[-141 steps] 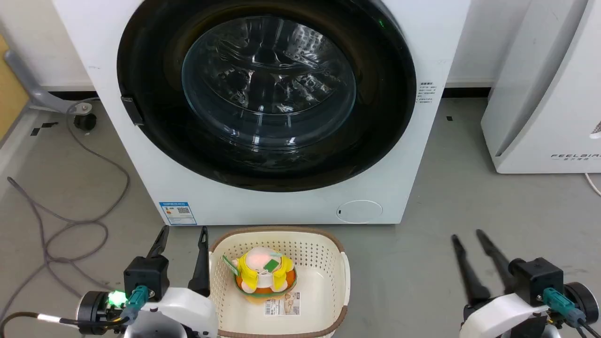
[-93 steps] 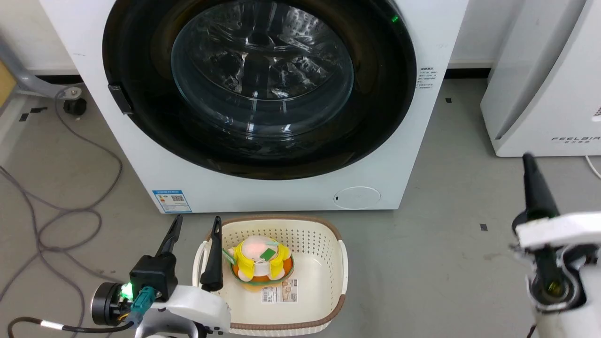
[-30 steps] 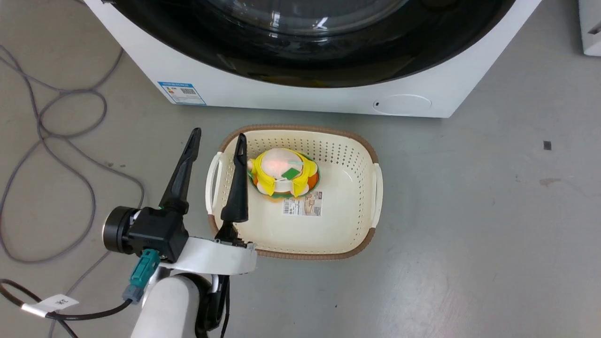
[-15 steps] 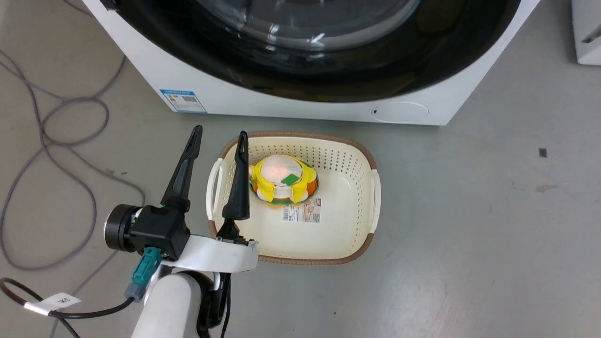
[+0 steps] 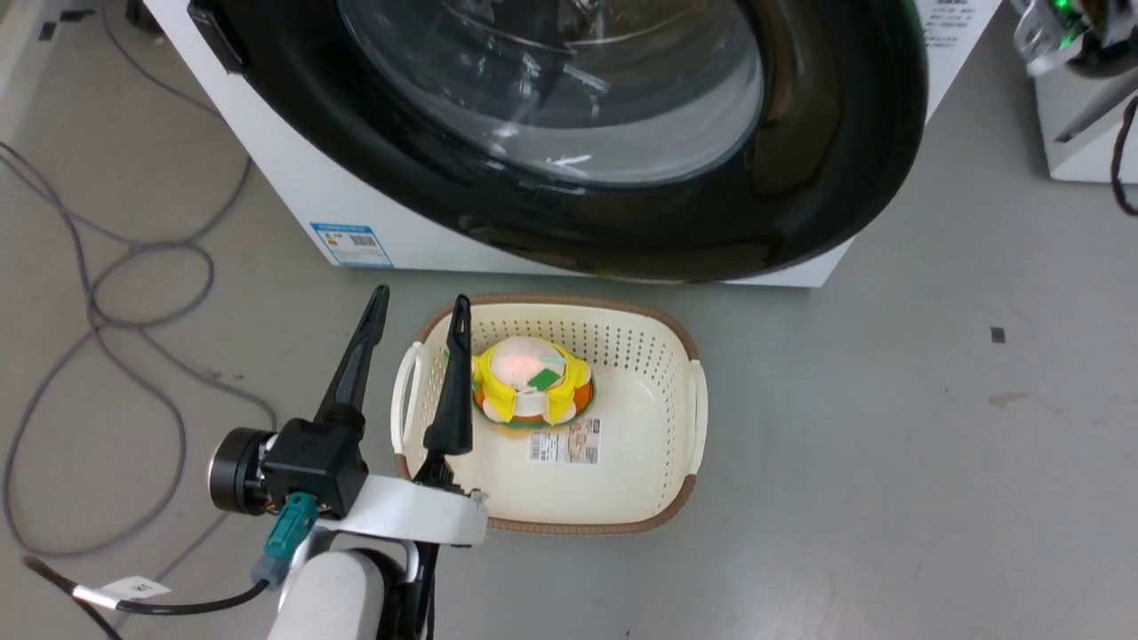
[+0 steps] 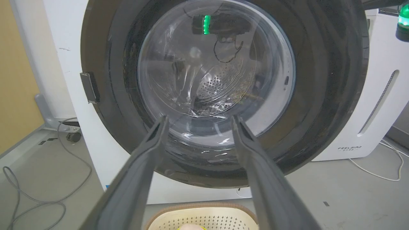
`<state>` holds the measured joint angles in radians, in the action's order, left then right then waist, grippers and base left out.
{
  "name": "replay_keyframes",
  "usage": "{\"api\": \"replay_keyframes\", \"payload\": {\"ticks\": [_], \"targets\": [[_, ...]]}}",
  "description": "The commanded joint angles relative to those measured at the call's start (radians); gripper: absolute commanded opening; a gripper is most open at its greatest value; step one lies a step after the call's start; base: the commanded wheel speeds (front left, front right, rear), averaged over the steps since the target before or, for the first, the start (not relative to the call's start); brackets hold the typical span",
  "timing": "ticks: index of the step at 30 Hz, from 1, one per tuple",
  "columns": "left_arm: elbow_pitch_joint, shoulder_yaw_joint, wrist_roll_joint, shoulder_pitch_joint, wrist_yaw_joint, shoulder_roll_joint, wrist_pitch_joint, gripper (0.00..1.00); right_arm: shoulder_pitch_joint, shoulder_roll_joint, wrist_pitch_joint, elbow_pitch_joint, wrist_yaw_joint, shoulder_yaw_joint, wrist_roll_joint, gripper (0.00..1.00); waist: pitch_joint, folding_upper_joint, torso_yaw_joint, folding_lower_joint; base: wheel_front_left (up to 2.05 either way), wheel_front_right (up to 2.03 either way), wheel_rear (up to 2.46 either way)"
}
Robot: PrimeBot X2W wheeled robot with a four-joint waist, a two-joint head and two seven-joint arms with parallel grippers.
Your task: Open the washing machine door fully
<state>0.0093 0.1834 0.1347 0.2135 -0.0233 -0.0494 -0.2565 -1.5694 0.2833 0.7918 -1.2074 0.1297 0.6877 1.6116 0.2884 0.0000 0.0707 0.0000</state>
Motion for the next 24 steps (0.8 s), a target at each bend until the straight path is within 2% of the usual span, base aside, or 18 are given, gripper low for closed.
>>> {"api": "replay_keyframes", "payload": {"ticks": [1, 13, 24], "targets": [[0.010, -0.003, -0.005, -0.019, 0.003, -0.001, -0.005, 1.00, 0.045, -0.008, 0.022, 0.028, 0.001, -0.007, 0.019, 0.00, -0.023, 0.0000, -0.002, 0.0000, 0.00, 0.00, 0.00], [0.066, -0.035, -0.031, -0.106, 0.010, -0.001, -0.005, 1.00, 0.199, 0.004, 0.097, 0.138, 0.001, -0.007, 0.052, 0.00, -0.138, 0.0000, -0.017, 0.0000, 0.00, 0.00, 0.00], [0.107, -0.061, -0.051, -0.186, 0.022, -0.006, -0.005, 1.00, 0.386, -0.002, 0.169, 0.329, 0.001, 0.012, 0.099, 0.00, -0.223, 0.0000, -0.013, 0.0000, 0.00, 0.00, 0.00]]}}
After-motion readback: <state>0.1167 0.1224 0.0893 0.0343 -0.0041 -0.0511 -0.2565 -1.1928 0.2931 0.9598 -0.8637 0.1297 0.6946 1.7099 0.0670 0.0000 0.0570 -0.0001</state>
